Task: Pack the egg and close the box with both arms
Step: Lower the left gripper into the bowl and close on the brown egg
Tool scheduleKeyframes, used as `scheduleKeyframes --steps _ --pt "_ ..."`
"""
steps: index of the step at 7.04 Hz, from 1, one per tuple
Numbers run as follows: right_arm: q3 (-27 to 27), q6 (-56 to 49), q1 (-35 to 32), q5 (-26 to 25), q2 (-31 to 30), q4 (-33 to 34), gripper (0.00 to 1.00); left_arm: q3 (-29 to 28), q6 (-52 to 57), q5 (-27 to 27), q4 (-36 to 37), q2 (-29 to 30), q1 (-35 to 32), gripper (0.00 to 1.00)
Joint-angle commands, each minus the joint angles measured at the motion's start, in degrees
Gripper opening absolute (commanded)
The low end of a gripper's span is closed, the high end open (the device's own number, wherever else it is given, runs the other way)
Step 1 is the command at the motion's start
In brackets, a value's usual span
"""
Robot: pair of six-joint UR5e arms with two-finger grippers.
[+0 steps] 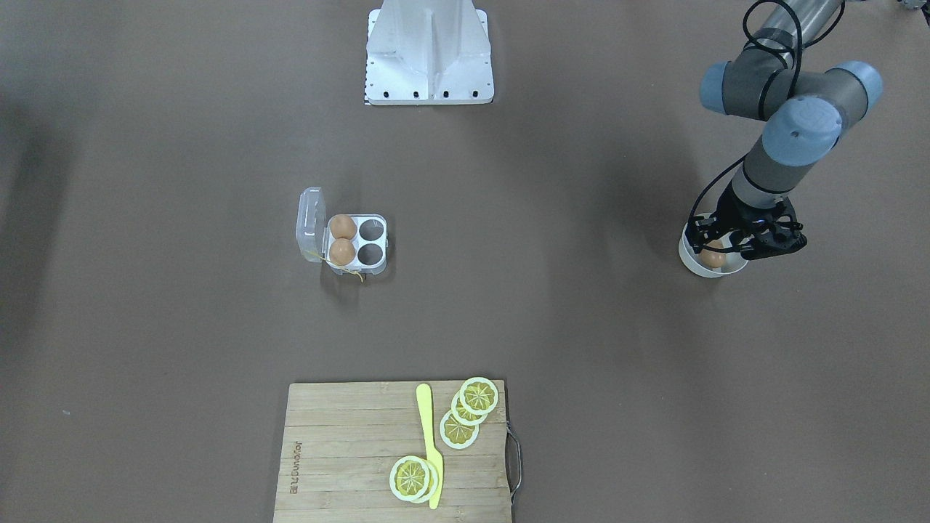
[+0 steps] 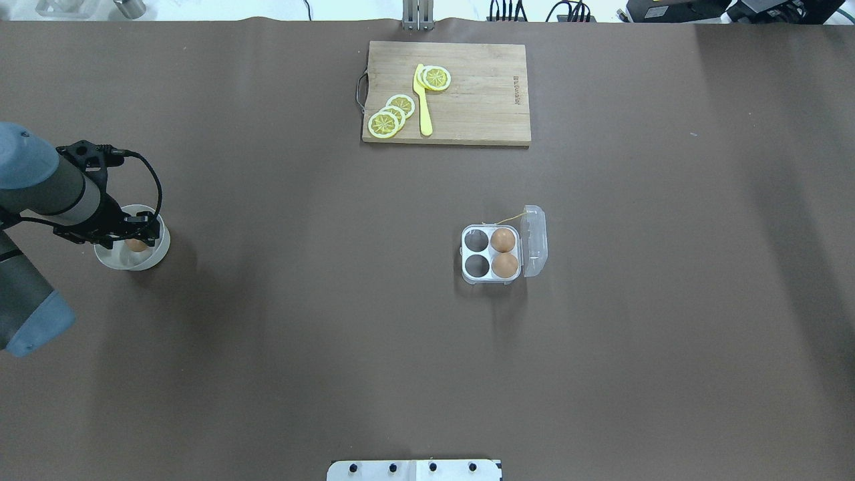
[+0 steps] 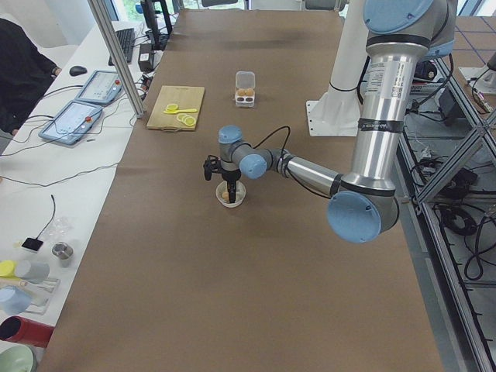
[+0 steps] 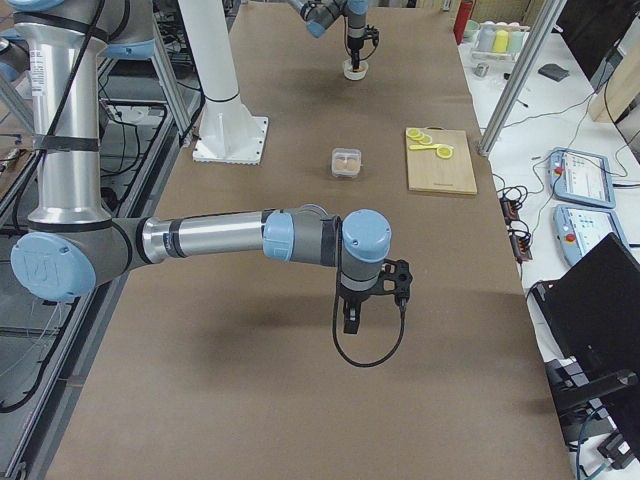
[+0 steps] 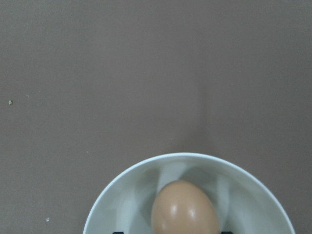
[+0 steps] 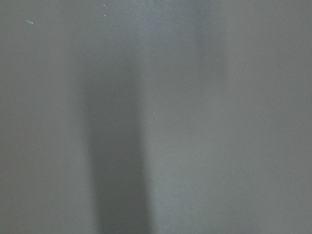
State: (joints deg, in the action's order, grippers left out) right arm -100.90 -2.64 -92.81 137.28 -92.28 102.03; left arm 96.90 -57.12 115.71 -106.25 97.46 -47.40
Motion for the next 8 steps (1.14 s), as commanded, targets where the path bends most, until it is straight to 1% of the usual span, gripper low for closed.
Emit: scheduleKeyframes --steps 1,3,5,7,8 --pt "0.0 0.0 0.0 0.0 0.0 0.0 1.00 -0.1 0.2 0.2 0.0 0.4 0.0 0.73" --pt "0.0 0.0 0.0 0.0 0.0 -0.1 1.00 -0.7 0.2 0.2 -0.5 0.5 0.0 0.71" --pt "0.0 0.0 0.0 0.0 0.0 -0.1 1.00 -2.8 0.1 0.5 -5.3 0.4 0.0 0.71" --pt "-0.1 -0.1 0.0 0.0 0.0 -0.1 1.00 -2.4 0.1 2.2 -5.9 0.0 0.0 0.71" --pt "-0.1 -0.1 0.0 -0.1 0.0 -0.1 1.00 -2.2 0.1 2.3 -5.9 -0.1 0.0 0.67"
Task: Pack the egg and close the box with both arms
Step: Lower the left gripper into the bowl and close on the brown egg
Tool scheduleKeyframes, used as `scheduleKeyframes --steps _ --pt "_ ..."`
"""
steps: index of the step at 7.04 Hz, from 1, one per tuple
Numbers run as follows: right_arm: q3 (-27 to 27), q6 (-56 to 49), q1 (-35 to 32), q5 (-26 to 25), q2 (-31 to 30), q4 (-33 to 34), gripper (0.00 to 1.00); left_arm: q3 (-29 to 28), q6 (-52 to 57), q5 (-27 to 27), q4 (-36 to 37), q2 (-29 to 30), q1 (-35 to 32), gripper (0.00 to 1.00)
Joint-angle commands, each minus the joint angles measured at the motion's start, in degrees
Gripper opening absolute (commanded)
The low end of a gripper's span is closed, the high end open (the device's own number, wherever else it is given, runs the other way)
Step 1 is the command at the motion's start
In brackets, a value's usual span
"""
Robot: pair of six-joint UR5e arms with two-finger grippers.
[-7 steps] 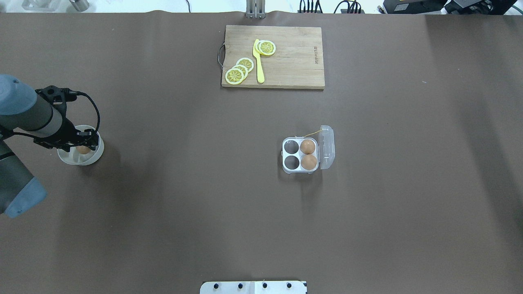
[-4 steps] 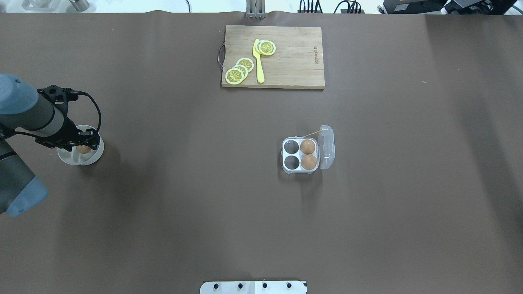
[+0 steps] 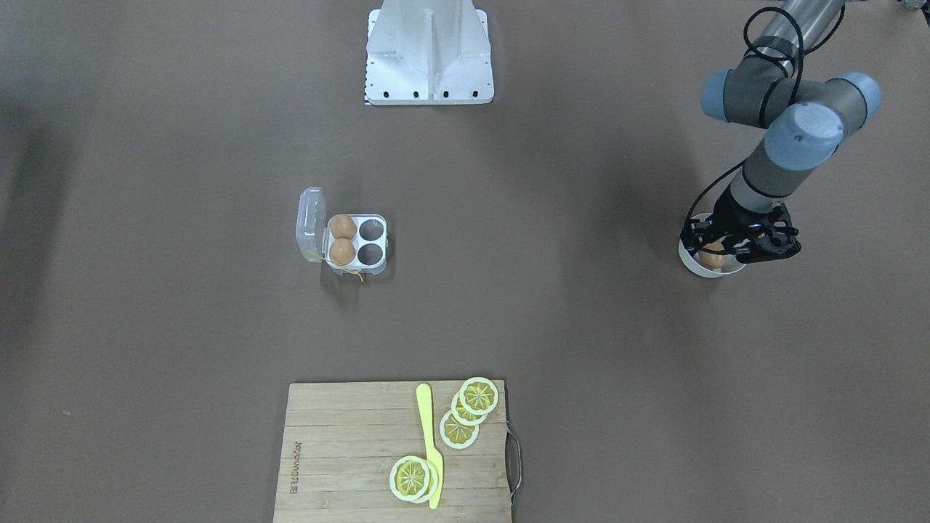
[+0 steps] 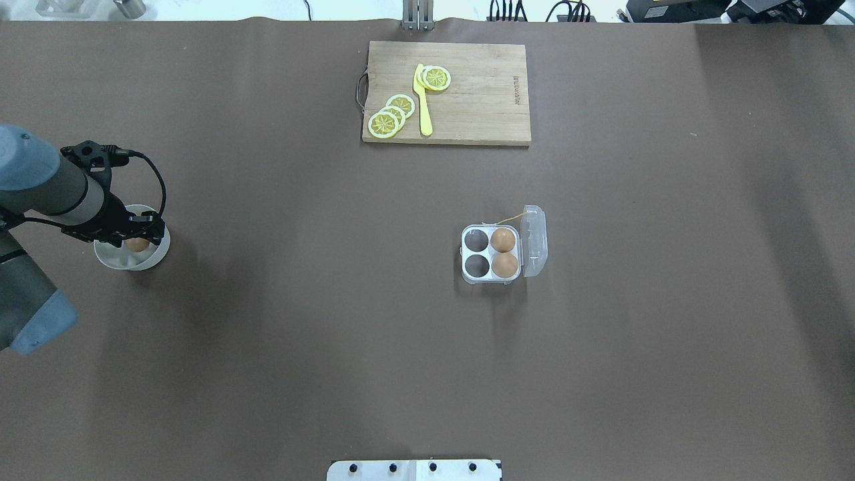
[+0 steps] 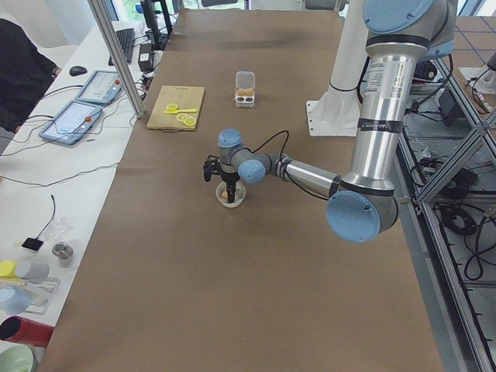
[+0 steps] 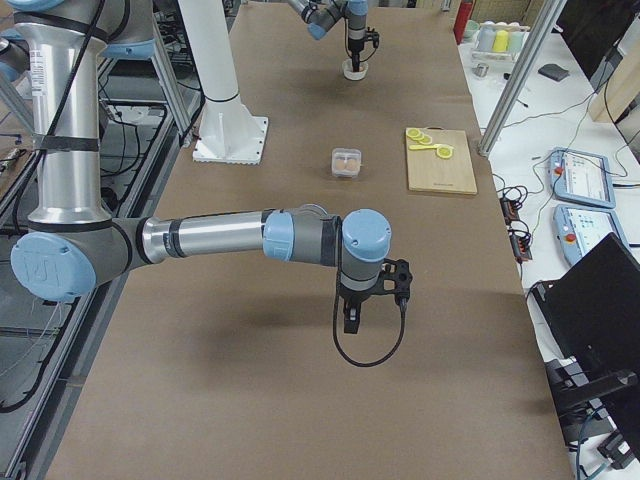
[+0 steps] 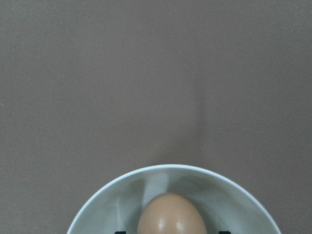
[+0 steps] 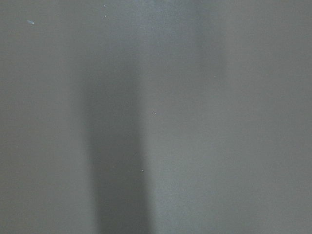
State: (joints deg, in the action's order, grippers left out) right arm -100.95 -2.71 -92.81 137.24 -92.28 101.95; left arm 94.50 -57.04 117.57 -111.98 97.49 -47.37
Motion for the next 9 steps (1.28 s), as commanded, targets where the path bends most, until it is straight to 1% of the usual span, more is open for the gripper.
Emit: scheduleKeyframes --steps 1,2,3,6,9 --pt "0.0 0.0 0.0 0.0 0.0 0.0 1.00 0.2 0.0 0.4 -0.2 -0.1 -0.1 0.61" --pt "0.0 0.0 0.0 0.0 -0.1 0.1 1.00 0.3 0.0 0.5 -0.1 -0.2 -0.1 0.58" --pt "0.0 0.0 0.0 0.0 -0.2 0.1 1.00 0.3 0.0 0.5 0.0 -0.2 -0.1 0.59" --pt "0.0 0.0 0.0 0.0 -0.2 0.1 1.00 0.3 0.1 0.5 0.4 0.2 -0.2 0.63" --pt "0.1 0.0 0.0 0.0 -0.3 0.1 1.00 0.2 0.1 0.5 0.4 0.3 -0.3 0.63"
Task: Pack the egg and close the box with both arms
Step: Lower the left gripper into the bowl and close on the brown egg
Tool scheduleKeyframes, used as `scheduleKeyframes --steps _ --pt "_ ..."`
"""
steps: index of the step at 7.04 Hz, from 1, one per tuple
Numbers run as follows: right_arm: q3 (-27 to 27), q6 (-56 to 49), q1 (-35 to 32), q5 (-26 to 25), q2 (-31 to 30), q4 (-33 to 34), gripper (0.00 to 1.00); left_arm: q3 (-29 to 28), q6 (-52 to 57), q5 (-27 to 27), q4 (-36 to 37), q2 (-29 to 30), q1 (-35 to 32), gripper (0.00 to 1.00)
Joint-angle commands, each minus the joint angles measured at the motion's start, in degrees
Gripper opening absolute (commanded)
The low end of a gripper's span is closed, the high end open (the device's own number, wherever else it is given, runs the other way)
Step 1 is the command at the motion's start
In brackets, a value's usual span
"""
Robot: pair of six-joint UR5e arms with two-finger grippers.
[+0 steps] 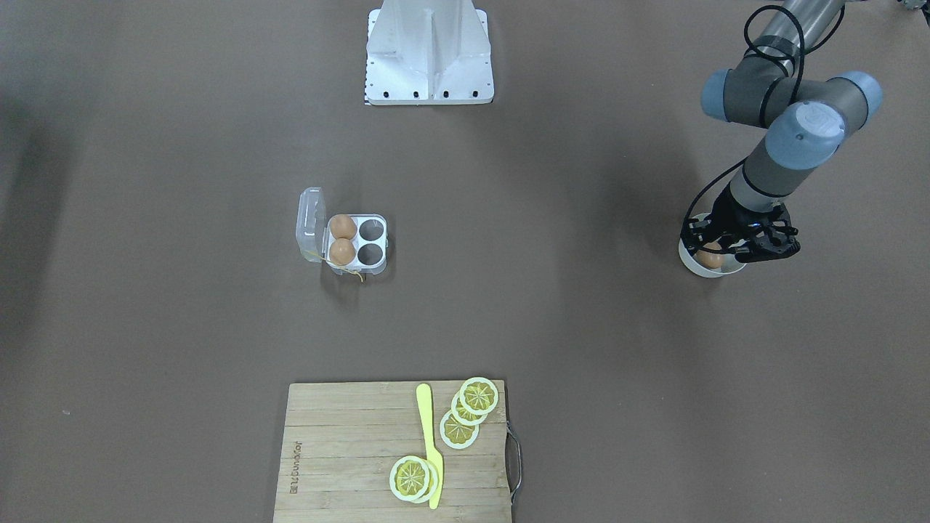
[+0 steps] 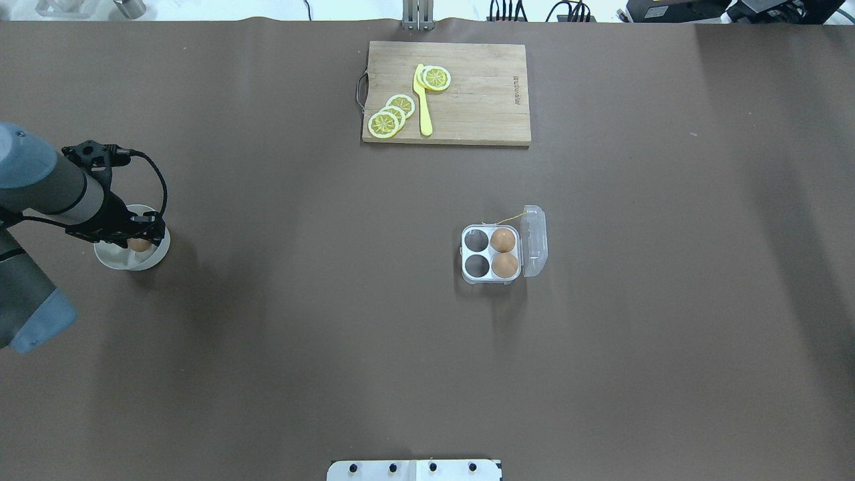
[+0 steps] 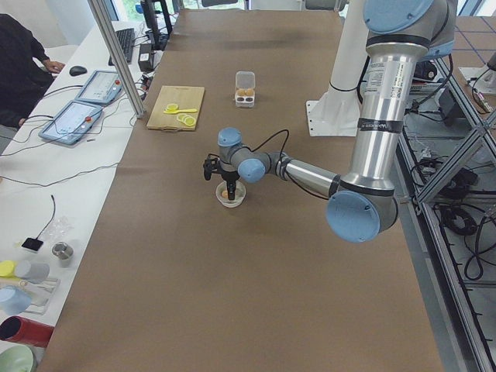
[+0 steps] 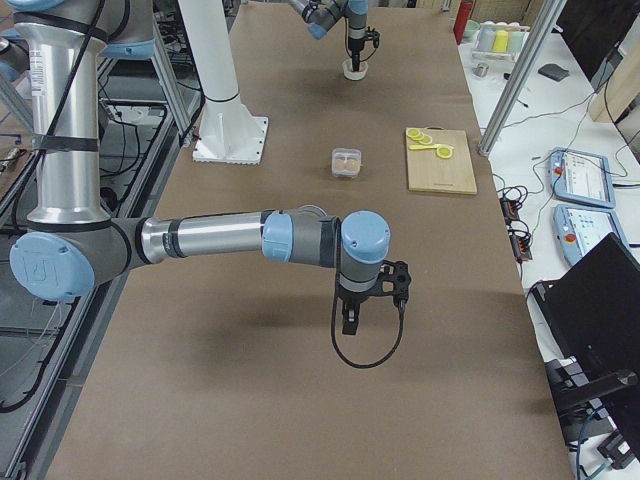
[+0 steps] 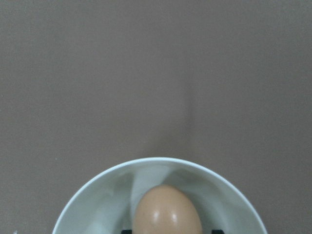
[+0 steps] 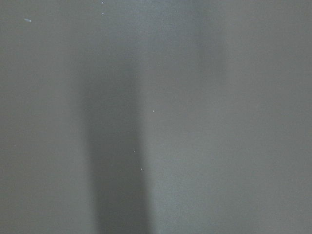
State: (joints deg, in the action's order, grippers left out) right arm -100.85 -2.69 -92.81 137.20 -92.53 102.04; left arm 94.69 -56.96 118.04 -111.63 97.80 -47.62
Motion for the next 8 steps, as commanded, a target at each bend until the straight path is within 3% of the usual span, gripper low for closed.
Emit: scheduleKeyframes --steps 1,3,5,6,8 --pt "0.0 0.0 0.0 0.0 0.0 0.0 1.00 -0.1 0.0 -0.1 0.0 0.0 -0.1 0.59" --pt "0.0 0.0 0.0 0.0 0.0 -0.1 1.00 -0.2 0.0 -0.2 0.1 0.1 -0.3 0.54" --pt "0.0 0.1 0.1 0.1 0.0 0.0 1.00 0.1 0.0 -0.2 0.1 0.1 -0.5 0.30" --pt "0.0 0.1 0.1 0.1 0.0 0.0 1.00 0.8 0.0 0.0 0.0 -0.2 -1.3 0.25" --pt "0.0 0.1 0.2 0.1 0.0 0.0 1.00 6.5 0.0 1.7 0.4 -3.9 -3.1 0.20"
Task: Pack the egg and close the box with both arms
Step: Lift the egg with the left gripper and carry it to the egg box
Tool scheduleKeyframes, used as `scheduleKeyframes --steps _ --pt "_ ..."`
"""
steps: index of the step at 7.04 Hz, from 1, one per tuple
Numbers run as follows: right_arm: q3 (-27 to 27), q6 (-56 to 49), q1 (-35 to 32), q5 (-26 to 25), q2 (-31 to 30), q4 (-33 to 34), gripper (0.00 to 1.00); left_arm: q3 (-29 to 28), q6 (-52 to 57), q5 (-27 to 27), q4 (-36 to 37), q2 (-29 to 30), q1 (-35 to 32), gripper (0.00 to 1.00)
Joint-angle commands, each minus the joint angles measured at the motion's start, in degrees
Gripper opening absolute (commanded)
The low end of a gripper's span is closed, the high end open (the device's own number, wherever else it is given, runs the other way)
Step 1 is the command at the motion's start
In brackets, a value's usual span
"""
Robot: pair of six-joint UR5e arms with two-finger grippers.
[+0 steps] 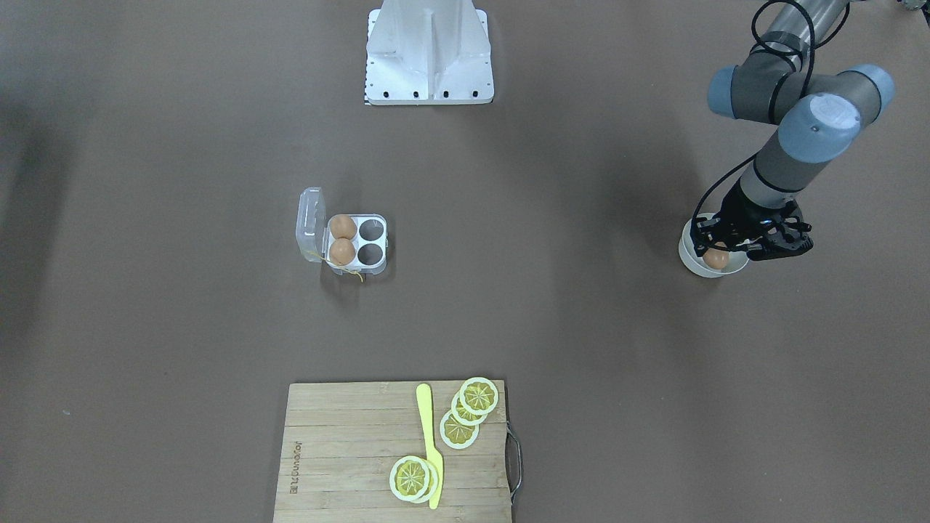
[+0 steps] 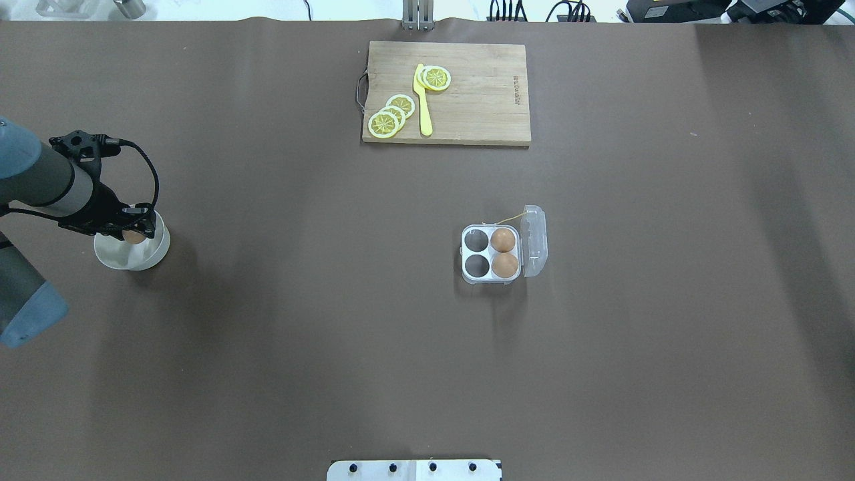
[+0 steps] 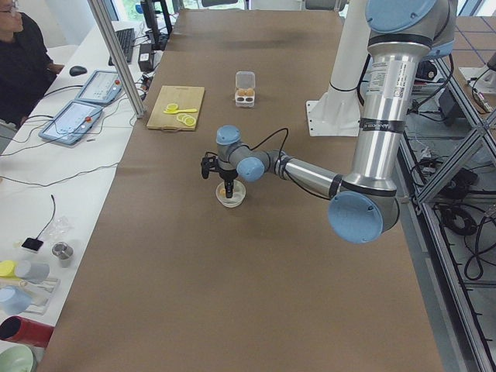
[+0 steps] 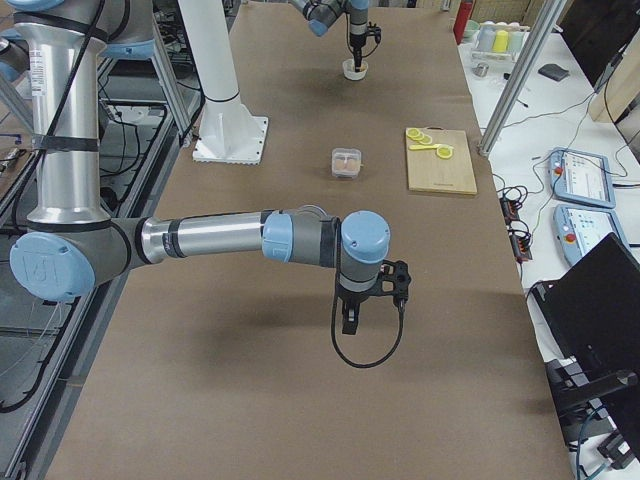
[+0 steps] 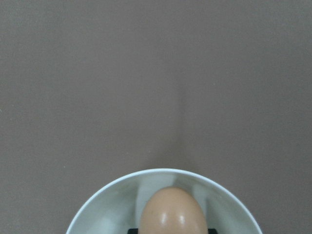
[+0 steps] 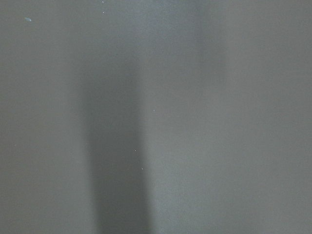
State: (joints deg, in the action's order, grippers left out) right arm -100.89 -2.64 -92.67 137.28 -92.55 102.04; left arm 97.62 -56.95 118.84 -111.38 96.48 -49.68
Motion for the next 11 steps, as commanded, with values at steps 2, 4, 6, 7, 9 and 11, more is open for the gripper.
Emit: scheduleKeyframes --steps 2,4,6,7,9,11 --pt "0.0 0.0 0.1 0.0 0.0 0.0 1.00 11.9 0.0 1.0 0.1 -7.8 -1.1 0.11" --pt "-0.5 -0.2 0.0 0.0 -0.1 0.0 1.00 11.7 -0.9 -0.1 -0.4 -2.5 -1.5 0.10" --pt "-0.6 -0.2 0.1 1.5 -0.1 -0.1 1.00 7.5 -9.3 -5.3 -0.4 12.2 -0.9 0.08" --pt "-0.6 -0.2 0.1 1.6 -0.1 -0.1 1.00 6.3 -15.1 -8.4 -0.3 18.2 2.5 0.06" --pt "-1.1 -0.1 0.1 1.7 -0.1 -0.1 1.00 5.5 -20.2 -24.6 -0.4 23.5 15.2 0.04" --pt "-1.3 -0.1 0.1 2.0 -0.2 0.1 1.00 3.4 -28.4 -39.5 -1.3 28.5 26.5 0.04"
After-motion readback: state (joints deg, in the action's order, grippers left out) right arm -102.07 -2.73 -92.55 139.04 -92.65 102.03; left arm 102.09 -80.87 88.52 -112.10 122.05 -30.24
